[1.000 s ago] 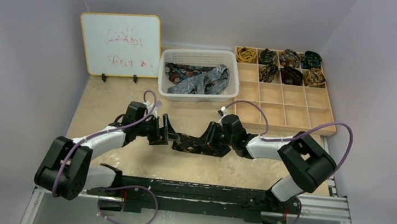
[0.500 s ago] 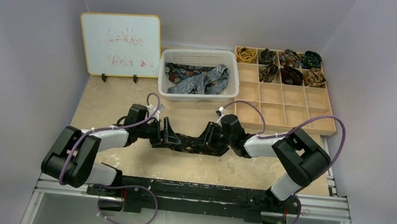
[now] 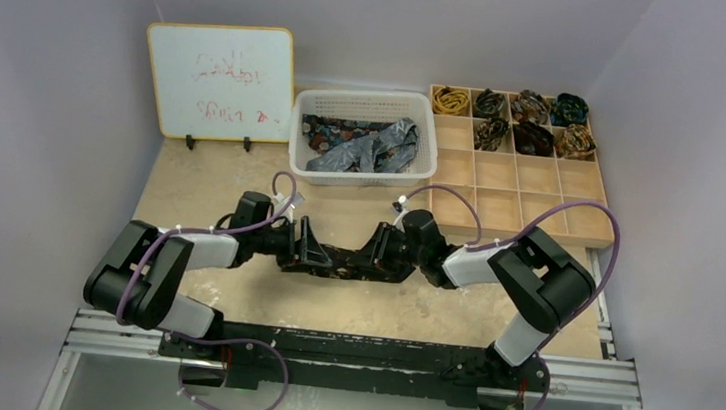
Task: Roll the ties
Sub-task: Roll the tie at the center of the board.
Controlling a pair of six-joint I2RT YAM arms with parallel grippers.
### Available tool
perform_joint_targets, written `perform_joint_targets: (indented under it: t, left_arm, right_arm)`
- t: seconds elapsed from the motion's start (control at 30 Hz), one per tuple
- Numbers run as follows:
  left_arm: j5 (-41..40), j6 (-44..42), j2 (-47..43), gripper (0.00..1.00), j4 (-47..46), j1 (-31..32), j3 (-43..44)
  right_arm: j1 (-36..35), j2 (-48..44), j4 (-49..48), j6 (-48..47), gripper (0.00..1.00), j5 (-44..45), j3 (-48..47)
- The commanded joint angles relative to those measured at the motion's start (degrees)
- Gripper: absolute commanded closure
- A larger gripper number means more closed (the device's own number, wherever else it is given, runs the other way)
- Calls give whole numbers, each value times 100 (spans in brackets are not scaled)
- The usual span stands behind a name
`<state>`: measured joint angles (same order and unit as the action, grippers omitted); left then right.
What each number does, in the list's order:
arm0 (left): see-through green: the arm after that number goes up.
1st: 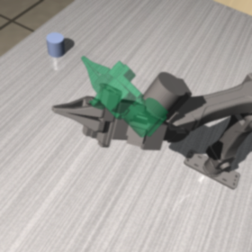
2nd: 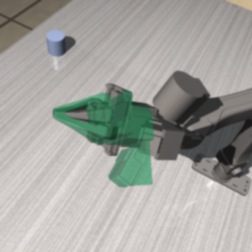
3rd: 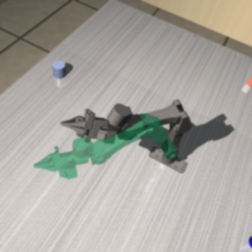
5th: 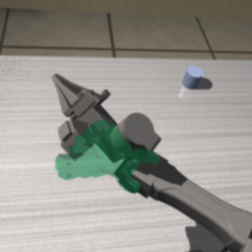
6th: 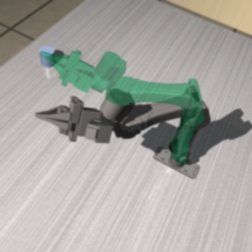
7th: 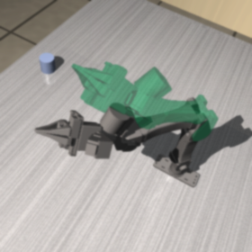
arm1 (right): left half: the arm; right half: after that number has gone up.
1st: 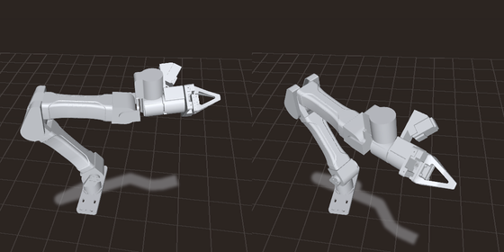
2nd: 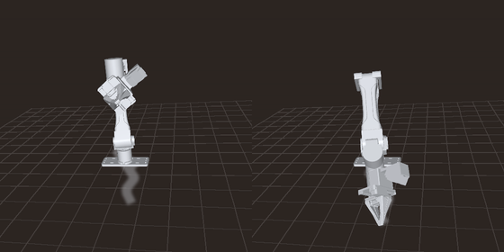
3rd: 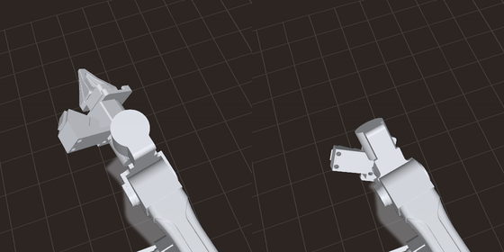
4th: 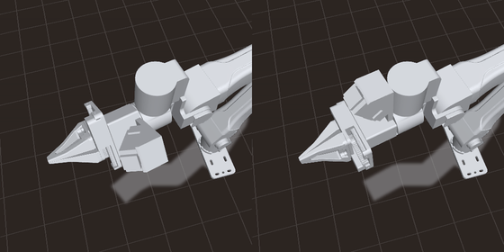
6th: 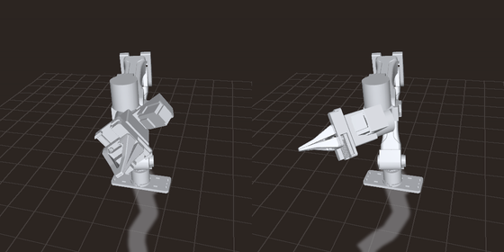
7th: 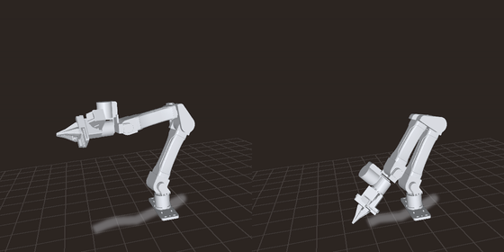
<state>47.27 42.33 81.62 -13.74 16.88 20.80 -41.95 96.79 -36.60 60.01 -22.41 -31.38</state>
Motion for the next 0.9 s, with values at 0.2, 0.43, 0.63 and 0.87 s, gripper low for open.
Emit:
perform_joint_targets:
  t: [0.2, 0.43, 0.63, 0.87]
  left_arm:
    - [15, -235, 112, 41, 180, -36, 261]
    - [-120, -262, 205, 44, 510, -36, 546]
    - [-104, -264, 267, 47, 564, -36, 584]
    - [-323, -372, 183, 36, 914, -36, 683]
  right_arm:
    - [1, -232, 60, 48, 67, -21, 70]
    - [1, -342, 292, -59, 66, 146, 18]
    - [-1, -214, 239, -54, 66, 116, 56]
    - [3, -349, 629, -128, 60, 198, -105]
